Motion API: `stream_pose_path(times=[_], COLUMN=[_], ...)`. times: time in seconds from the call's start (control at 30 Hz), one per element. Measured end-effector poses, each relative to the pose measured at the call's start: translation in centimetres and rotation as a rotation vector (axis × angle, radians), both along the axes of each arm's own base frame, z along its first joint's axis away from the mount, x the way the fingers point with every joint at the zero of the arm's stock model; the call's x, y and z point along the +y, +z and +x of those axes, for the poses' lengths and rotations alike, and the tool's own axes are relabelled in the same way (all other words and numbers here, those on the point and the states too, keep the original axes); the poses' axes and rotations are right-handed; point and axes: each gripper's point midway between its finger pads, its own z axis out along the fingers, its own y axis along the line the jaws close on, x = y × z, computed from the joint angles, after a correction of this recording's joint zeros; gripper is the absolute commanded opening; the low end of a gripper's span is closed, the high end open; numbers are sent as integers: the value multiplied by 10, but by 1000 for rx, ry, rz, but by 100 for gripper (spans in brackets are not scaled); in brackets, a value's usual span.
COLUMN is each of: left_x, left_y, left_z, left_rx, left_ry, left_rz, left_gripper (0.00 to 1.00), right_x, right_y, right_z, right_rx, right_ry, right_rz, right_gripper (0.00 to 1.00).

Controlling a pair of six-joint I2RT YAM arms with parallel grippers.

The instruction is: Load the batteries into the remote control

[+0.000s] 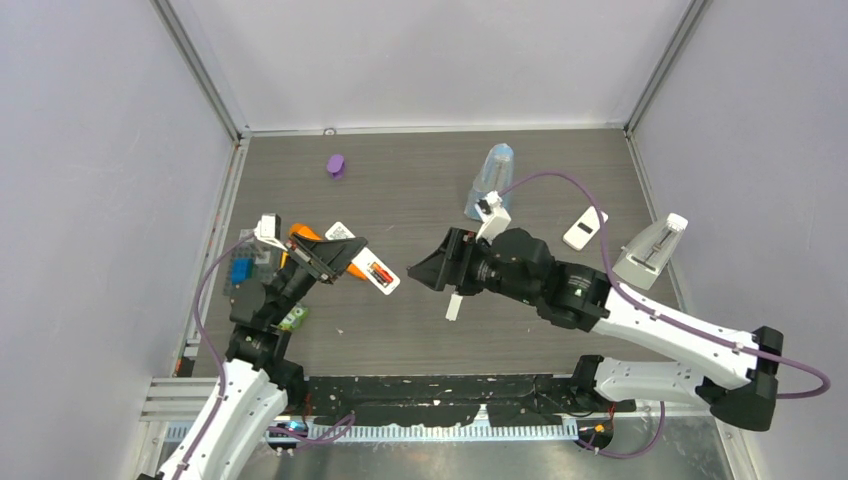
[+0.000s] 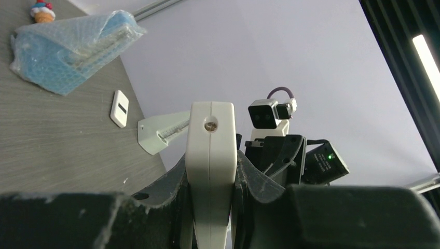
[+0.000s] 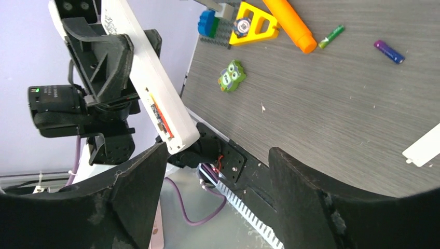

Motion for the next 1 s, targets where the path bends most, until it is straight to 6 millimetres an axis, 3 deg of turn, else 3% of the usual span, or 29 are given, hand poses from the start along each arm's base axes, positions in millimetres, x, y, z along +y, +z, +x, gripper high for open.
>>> stream_pose_path(times=[0.17, 0.37, 0.5, 0.6, 0.83, 0.93, 1.0], left_x=[-3, -13, -18, -22, -25, -25, -25], left_y=[9, 19, 26, 24, 20, 19, 18], left_z=[-5, -16, -25, -29, -33, -33, -32], left_rx=[-76, -162, -215, -221, -216, -213, -211], left_ry=[-17, -87, -139, -174, -209, -214, -215], left_rz=[49, 130, 168, 184, 196, 197, 197], left_gripper=[0, 0, 0, 0, 0, 0, 0], right_x=[-11, 13, 34, 40, 42, 43, 44], right_y=[21, 17, 2, -6, -2, 0, 1], right_z=[-4, -18, -25, -29, -30, -29, -29], right_rx=[-95, -189, -203, -202, -220, -221, -221], right_ry=[35, 235, 368, 418, 428, 425, 423], right_rz=[23, -15, -50, -65, -50, -43, -35], right_gripper=[81, 80, 74, 65, 52, 39, 36])
